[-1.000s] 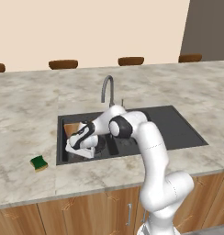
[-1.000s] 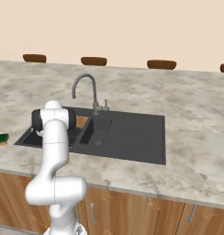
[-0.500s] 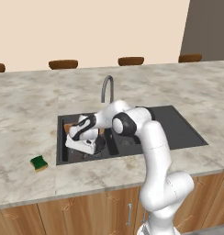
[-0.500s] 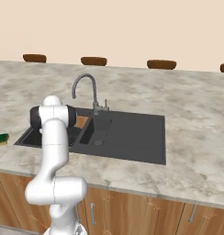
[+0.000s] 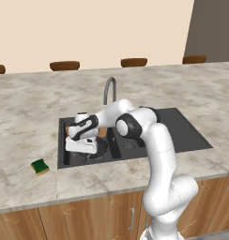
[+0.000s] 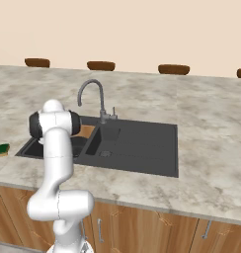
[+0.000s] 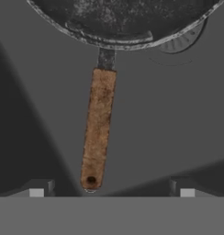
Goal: Pick the pan and sponge and place them into the sink. Then turn on the water.
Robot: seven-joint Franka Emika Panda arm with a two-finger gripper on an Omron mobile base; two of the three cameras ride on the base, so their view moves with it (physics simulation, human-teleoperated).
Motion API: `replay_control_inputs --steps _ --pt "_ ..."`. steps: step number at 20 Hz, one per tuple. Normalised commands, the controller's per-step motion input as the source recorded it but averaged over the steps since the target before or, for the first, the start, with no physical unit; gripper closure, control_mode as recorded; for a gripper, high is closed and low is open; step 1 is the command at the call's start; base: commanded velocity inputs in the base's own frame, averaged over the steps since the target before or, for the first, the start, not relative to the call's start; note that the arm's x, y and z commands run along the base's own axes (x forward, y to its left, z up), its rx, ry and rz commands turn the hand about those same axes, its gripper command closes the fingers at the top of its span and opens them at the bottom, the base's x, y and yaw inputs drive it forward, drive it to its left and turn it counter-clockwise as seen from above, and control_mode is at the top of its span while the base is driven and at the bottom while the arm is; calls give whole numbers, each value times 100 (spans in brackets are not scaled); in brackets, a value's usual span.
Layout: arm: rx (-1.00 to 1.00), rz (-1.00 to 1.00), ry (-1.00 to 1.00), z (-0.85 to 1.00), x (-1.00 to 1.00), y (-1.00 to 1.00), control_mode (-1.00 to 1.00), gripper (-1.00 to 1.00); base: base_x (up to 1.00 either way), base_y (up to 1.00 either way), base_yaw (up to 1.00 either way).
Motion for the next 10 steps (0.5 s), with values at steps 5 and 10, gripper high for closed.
replay_control_inputs --steps 5,10 --pt "0 11 -3 48 -6 -14 -100 -100 0 0 0" --pt "5 6 -10 41 -1 -7 -100 -100 0 0 0"
